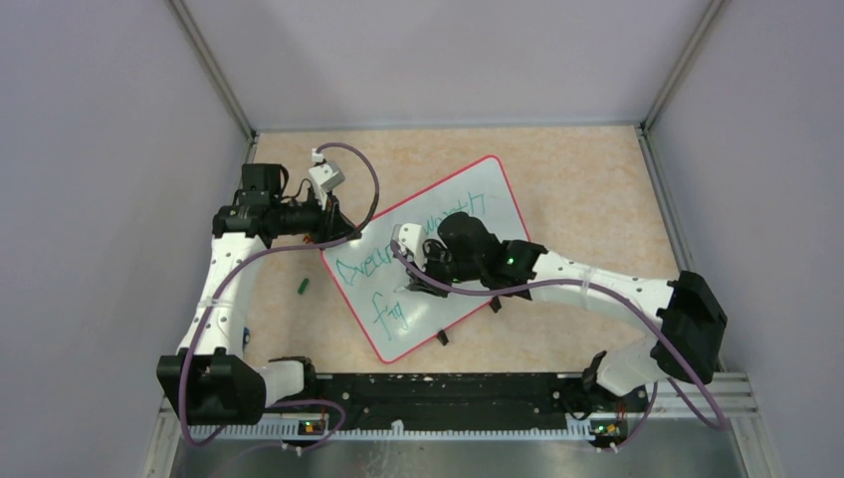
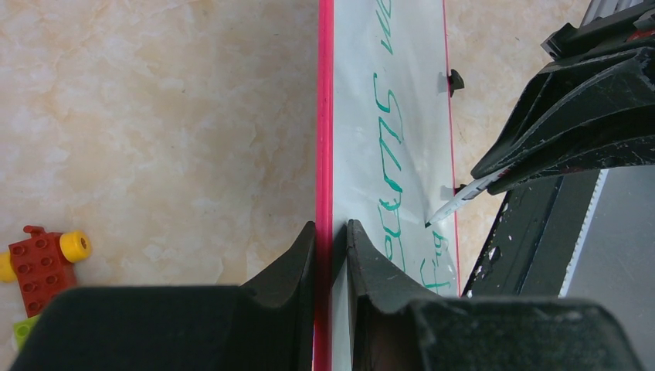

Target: Write a sentence on the whiteboard

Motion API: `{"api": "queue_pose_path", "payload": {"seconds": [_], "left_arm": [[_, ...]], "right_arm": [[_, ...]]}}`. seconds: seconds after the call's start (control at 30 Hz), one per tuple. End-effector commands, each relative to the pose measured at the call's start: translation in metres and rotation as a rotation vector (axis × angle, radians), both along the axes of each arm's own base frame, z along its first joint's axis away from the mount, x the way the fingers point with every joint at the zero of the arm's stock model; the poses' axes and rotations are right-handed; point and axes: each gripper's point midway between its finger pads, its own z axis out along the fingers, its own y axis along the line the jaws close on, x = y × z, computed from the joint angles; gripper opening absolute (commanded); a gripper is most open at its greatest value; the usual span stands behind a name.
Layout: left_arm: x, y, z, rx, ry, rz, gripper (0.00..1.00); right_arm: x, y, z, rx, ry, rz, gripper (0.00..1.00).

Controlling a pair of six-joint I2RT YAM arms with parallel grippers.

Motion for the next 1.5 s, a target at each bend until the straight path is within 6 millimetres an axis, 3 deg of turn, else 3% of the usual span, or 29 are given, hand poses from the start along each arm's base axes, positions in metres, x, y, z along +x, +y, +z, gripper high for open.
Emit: {"api": "queue_pose_path", "payload": {"seconds": [0.0, 1.47], "left_arm": [[-0.001, -0.001, 0.006, 0.002, -0.041, -0.014, 0.0], [0.0, -0.001, 0.005, 0.002, -0.036, -0.014, 0.0]], "right_arm": [[0.018, 0.011, 0.023, 0.052, -0.053, -0.033, 0.0], [-0.012, -0.018, -0.025, -0.018, 0.05, -0.002, 0.0]]}}
